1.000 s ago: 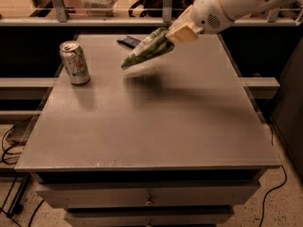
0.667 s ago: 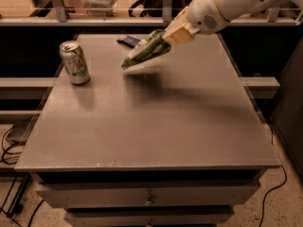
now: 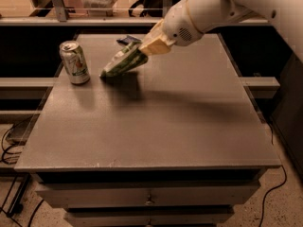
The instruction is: Move green jalapeno chip bag near 7up can
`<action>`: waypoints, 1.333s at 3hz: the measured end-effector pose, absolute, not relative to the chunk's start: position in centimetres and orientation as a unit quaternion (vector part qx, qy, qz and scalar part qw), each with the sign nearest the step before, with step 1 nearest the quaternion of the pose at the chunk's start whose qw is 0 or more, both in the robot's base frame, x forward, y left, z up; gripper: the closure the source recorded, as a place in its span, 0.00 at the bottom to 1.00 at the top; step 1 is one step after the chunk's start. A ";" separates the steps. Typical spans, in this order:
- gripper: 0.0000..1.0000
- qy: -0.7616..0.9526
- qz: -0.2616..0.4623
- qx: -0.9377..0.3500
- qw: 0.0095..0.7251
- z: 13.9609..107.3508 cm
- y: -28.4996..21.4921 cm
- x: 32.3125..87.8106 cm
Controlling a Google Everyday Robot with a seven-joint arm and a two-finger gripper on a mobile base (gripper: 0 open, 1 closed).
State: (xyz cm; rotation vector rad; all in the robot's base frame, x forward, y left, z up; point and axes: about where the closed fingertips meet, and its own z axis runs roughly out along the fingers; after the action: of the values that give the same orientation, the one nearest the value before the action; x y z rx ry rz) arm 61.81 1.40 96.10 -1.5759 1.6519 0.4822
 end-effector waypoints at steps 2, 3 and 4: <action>0.36 0.661 0.197 -0.627 0.363 91.1 6.1 61.7; 0.13 0.669 0.198 -0.623 0.356 89.7 6.5 61.8; 0.00 0.668 0.198 -0.623 0.354 89.6 6.6 61.7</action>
Offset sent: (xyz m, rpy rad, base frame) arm 0.0032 0.0627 -0.0769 -0.0675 0.0798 -0.0004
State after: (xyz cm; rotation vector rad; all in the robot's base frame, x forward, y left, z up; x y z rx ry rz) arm 61.72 6.63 89.56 -1.6114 1.7269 0.5126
